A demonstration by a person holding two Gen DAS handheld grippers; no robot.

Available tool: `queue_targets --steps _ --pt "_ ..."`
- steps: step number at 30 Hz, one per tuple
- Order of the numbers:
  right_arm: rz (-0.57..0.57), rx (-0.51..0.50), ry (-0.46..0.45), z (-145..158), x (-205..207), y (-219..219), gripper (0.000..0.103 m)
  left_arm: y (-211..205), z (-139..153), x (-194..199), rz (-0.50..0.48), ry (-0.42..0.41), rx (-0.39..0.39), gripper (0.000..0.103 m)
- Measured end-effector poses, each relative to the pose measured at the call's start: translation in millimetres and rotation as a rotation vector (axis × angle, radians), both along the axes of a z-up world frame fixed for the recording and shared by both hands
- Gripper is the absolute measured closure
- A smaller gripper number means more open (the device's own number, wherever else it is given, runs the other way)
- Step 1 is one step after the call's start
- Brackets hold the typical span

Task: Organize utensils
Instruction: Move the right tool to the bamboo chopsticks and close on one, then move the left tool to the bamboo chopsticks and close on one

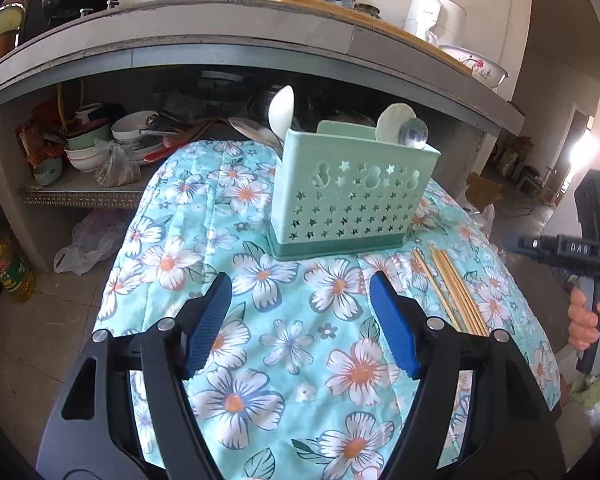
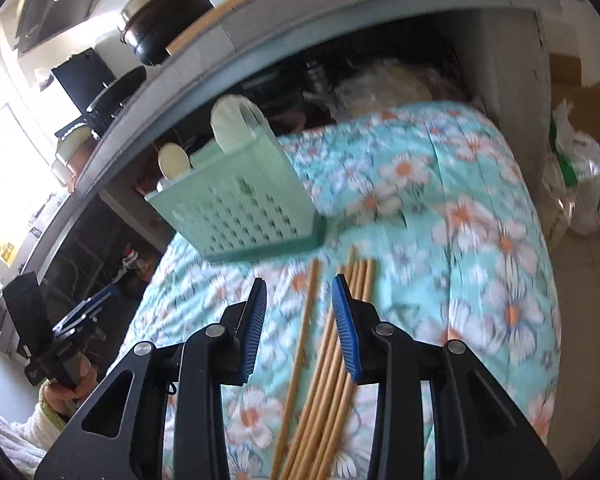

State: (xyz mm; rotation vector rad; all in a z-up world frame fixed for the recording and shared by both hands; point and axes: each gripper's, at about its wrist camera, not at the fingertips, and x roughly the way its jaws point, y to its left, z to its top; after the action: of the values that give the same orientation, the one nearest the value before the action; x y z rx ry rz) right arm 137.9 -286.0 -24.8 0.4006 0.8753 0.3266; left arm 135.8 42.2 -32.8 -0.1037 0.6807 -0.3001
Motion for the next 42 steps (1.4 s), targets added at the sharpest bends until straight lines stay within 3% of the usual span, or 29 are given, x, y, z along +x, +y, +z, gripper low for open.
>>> queue_targets --steps 5,11,25,33,42 --pt "-0.049 0.077 0.146 -56.6 -19.8 -13.1 0.083 -12.0 -11.4 -3.1 -0.024 0.041 0.003 0.035" --pt "-0.048 0.179 0.216 -84.8 -19.2 -20.3 0.09 -21.7 -15.7 -6.6 -0.035 0.056 0.003 0.035" --pt "-0.026 0.268 0.245 -95.6 -9.8 -23.1 0.096 -41.2 -21.5 -4.7 -0.094 0.128 -0.068 0.038" --pt "-0.03 0.316 0.239 -98.9 -12.0 -27.4 0.096 -70.3 -35.4 11.0 -0.184 0.244 -0.171 0.059" --pt "-0.054 0.364 0.213 -92.8 -24.6 -42.5 0.096 -111.9 -63.1 34.3 -0.272 0.388 -0.251 0.073"
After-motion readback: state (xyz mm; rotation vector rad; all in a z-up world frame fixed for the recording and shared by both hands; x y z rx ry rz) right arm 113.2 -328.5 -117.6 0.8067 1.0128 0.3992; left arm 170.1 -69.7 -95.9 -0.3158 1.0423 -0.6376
